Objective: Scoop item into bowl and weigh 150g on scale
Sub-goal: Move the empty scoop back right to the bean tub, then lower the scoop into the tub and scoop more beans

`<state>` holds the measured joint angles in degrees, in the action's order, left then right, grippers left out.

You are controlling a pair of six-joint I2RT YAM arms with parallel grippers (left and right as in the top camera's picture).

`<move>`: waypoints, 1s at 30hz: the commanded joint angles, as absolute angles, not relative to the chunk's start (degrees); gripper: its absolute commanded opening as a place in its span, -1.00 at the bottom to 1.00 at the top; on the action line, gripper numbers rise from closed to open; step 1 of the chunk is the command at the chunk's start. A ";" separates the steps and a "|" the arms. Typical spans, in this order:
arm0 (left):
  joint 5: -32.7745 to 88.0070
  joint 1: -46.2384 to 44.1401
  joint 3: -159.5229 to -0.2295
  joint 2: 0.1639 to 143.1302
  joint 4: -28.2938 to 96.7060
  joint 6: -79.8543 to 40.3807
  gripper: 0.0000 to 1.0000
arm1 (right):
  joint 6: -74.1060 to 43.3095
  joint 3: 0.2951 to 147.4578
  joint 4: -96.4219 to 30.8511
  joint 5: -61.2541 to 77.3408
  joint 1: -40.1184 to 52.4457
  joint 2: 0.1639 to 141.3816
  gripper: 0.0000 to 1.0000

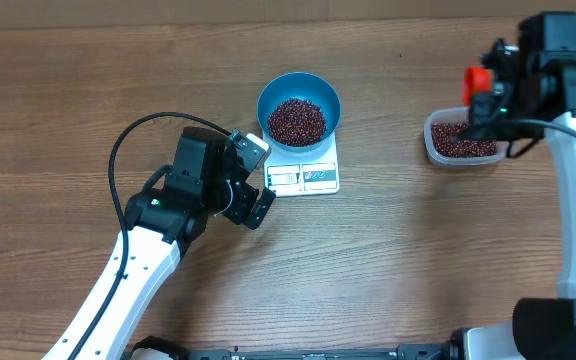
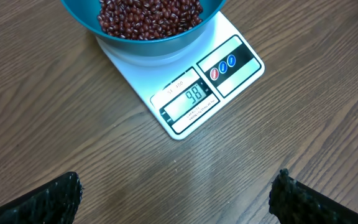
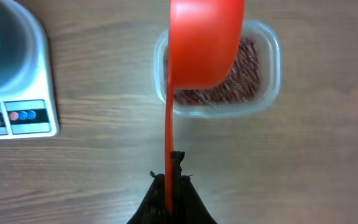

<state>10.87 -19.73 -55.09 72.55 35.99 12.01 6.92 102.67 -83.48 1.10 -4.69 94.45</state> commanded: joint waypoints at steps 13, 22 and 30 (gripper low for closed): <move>10.50 -19.53 -54.89 72.86 35.94 11.35 0.99 | -0.05 102.26 -86.80 -8.45 -6.90 107.61 -0.93; 10.50 -19.53 -54.89 72.86 35.94 11.35 0.99 | 0.47 102.26 -83.53 -8.34 -6.87 112.44 -0.93; 10.50 -19.53 -54.89 72.86 35.94 11.35 0.99 | 0.67 102.26 -83.74 -8.34 -6.87 115.46 -0.93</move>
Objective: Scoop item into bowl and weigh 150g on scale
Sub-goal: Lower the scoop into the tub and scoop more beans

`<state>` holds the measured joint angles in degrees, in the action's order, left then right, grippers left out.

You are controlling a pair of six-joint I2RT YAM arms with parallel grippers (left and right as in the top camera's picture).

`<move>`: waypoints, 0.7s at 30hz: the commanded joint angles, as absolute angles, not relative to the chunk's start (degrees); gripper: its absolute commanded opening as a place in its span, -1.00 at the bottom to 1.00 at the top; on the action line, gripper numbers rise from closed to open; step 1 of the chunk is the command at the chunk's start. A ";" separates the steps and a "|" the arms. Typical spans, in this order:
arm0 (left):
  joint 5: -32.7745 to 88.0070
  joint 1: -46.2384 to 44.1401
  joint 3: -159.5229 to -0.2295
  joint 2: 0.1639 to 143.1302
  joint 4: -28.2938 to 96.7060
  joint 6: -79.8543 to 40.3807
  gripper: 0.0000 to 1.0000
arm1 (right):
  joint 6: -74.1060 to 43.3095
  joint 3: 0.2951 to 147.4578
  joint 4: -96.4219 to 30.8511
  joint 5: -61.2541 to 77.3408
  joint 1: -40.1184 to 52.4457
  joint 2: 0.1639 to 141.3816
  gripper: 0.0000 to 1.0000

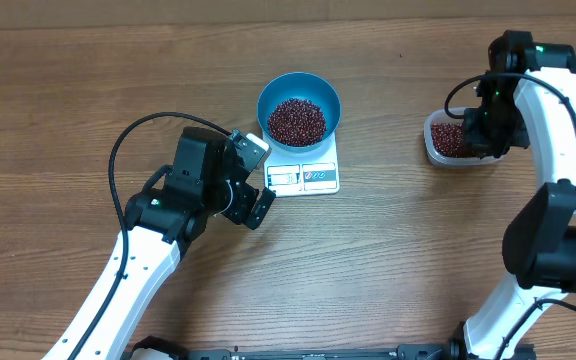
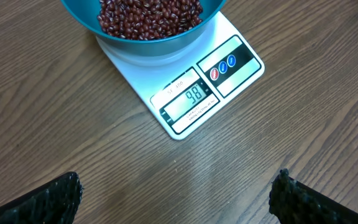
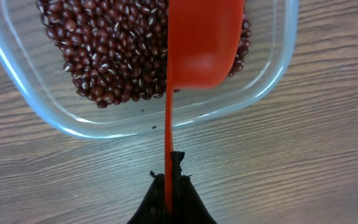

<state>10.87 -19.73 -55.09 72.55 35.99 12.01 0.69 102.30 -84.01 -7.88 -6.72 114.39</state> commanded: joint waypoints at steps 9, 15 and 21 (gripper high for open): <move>10.50 -19.53 -54.89 72.86 35.94 11.35 0.99 | 1.69 102.26 -79.50 -8.34 -6.90 115.77 -0.93; 10.50 -19.53 -54.89 72.86 35.94 11.35 0.99 | 1.50 102.26 -78.22 -8.34 -6.87 115.74 -0.93; 10.50 -19.53 -54.89 72.86 35.94 11.35 1.00 | 1.26 102.28 -77.56 -8.34 -6.87 115.74 -0.92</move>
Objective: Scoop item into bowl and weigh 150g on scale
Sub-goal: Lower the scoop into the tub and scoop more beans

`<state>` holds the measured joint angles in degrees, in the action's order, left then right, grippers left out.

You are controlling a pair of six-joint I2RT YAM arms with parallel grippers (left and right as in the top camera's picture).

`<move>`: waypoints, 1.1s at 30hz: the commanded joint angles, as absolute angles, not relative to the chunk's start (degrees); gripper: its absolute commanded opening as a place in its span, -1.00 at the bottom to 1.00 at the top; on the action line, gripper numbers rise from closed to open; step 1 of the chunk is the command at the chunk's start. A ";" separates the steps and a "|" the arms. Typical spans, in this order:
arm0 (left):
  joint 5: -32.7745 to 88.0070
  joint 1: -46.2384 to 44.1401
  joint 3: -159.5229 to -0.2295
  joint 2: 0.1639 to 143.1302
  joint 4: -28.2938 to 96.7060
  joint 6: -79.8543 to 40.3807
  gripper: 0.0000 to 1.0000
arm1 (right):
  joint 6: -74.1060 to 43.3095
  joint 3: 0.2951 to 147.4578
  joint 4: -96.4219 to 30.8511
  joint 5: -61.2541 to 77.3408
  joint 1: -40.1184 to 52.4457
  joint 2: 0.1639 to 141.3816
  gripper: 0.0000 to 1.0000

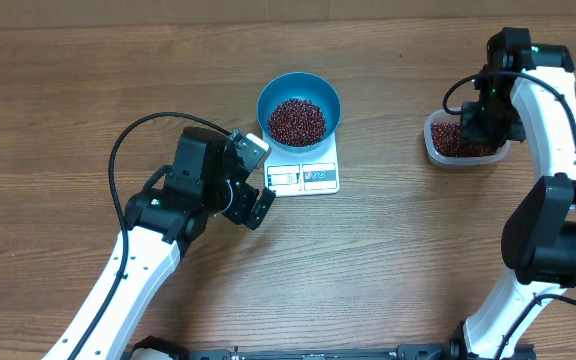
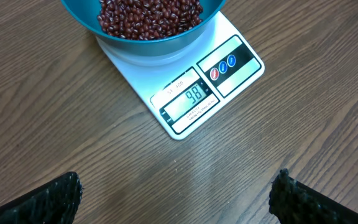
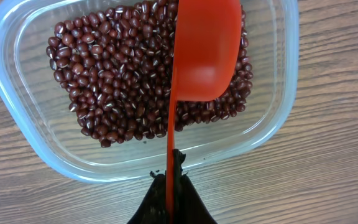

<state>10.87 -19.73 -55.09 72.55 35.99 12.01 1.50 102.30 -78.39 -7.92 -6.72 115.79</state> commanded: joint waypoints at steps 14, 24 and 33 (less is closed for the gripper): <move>10.50 -19.53 -54.89 72.86 35.94 11.35 0.99 | -3.68 102.39 -74.15 -11.14 -6.87 115.74 -0.93; 10.50 -19.53 -54.89 72.86 35.94 11.35 0.99 | -4.54 103.02 -77.84 -11.11 -6.90 115.74 -0.93; 10.50 -19.51 -54.89 72.86 35.94 11.35 0.99 | 1.65 106.32 -81.76 -11.20 -6.90 115.77 -0.93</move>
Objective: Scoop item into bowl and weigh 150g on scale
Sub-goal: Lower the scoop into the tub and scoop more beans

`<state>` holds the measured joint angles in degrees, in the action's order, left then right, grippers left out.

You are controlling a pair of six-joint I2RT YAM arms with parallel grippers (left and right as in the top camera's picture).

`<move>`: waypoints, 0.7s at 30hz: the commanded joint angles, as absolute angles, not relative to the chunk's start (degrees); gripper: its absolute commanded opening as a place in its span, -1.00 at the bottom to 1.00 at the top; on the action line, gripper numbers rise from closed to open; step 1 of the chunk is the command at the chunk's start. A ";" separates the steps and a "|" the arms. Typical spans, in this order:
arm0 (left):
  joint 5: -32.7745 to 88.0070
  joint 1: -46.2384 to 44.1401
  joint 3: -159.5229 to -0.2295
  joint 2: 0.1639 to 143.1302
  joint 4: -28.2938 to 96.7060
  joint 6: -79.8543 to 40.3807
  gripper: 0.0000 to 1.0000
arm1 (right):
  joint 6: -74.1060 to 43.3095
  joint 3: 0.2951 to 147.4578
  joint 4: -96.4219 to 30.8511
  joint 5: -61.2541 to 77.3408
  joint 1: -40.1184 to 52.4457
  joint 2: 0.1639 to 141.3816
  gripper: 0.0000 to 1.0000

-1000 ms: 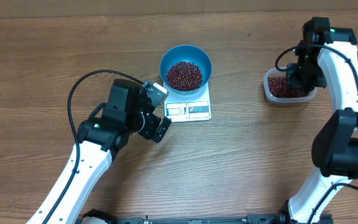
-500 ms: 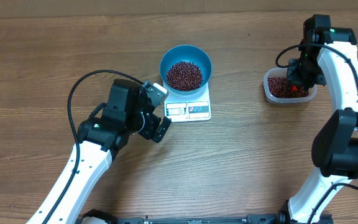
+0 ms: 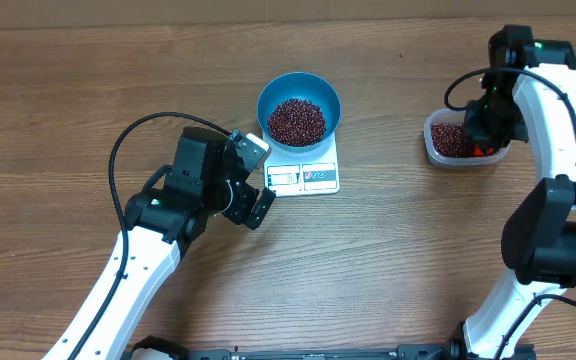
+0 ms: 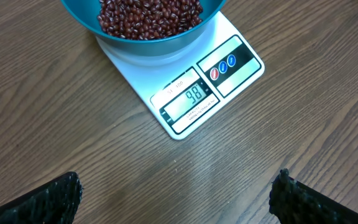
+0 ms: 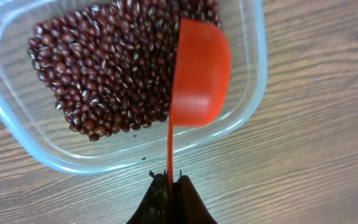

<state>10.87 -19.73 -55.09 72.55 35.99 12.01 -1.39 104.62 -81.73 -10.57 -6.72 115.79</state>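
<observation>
A blue bowl (image 3: 299, 106) of red beans sits on the white scale (image 3: 304, 176), whose display (image 4: 188, 101) reads 98. My right gripper (image 5: 168, 181) is shut on the thin handle of a red scoop (image 5: 199, 72), turned on edge inside the clear tub (image 5: 73, 163) of red beans (image 5: 104, 74), at its right side. In the overhead view the tub (image 3: 440, 156) lies at the far right under my right arm. My left gripper (image 4: 179, 196) stands open over bare table just in front of the scale, with nothing between its fingers (image 4: 300, 200).
The left arm's black cable (image 3: 133, 140) loops over the table left of the scale. The table's back edge (image 3: 268, 22) runs along the top of the overhead view. The right arm's white link (image 3: 568, 130) stretches along the right edge.
The scoop has shifted toward the tub's right side and sits lower among the beans, rolled further on edge. The left arm, bowl and scale reading have not changed.
First my right gripper held the scoop high above the tub. Then it was low over the beans, bowl of the scoop above the tub's right half. It stayed there a moment later, and now the scoop is down at the right wall. The scale read 98 throughout.
</observation>
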 commanded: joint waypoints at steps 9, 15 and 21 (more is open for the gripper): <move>10.50 -19.51 -54.89 72.86 35.94 11.35 0.99 | 3.09 105.01 -78.65 -13.87 -7.14 117.19 -0.93; 10.50 -19.53 -54.89 72.86 35.94 11.35 0.99 | 3.09 103.00 -78.13 -10.92 -7.81 119.33 -0.93; 10.50 -19.53 -54.89 72.86 35.94 11.35 0.99 | 4.75 101.89 -77.82 -4.10 -8.12 119.61 -0.93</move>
<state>10.87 -19.73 -55.09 72.55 35.99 12.01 3.16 102.30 -78.46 -9.04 -7.62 118.80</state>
